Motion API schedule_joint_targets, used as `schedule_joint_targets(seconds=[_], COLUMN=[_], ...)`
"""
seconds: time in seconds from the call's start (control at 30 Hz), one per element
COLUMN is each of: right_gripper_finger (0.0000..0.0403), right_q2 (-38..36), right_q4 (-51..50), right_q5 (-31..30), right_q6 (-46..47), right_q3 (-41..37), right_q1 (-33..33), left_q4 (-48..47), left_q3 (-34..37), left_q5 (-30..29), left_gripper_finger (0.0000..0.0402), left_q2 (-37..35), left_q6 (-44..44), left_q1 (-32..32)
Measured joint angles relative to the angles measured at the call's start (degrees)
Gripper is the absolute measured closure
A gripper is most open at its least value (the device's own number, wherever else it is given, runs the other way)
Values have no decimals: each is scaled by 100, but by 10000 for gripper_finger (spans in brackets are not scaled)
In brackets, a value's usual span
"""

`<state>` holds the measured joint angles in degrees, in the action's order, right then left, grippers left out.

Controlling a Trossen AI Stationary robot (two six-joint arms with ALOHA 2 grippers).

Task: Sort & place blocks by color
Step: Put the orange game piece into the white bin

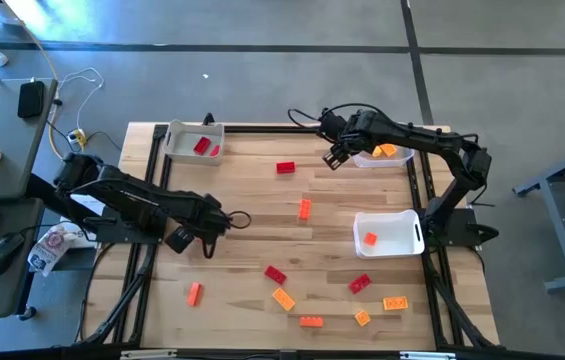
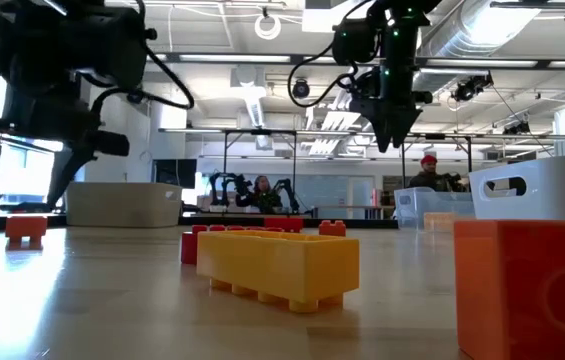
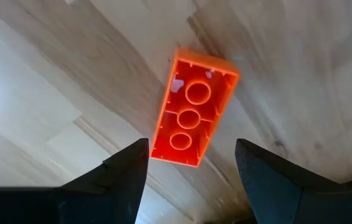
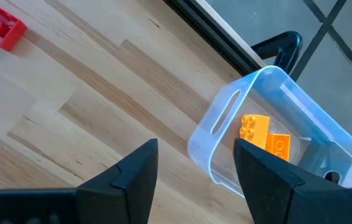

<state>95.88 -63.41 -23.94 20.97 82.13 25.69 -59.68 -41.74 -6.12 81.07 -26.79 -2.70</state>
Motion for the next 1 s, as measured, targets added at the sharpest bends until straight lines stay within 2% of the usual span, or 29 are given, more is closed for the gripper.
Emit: schedule_joint_targets(seconds=[0.47,0.6,0.8,1.0], right_gripper_finger=[208,208,208,208], right_q2=[-2,-2,-2,-2], right_q4=[15,-12,-18,10], right_q5=[47,292,890,1410], right_q6=[-2,-36,-345,-908], right_q3=[0,0,0,-2], right_q1=[0,-27,-272,-620], left_q4=[311,334,311,348], left_q3=[46,46,42,42], left_q5=[-262,-249,-192,83], left_gripper_finger=[179,210,296,297], left_q2=[848,881,875,815], left_q6=[443,669,768,669], left_q1=[2,2,28,323])
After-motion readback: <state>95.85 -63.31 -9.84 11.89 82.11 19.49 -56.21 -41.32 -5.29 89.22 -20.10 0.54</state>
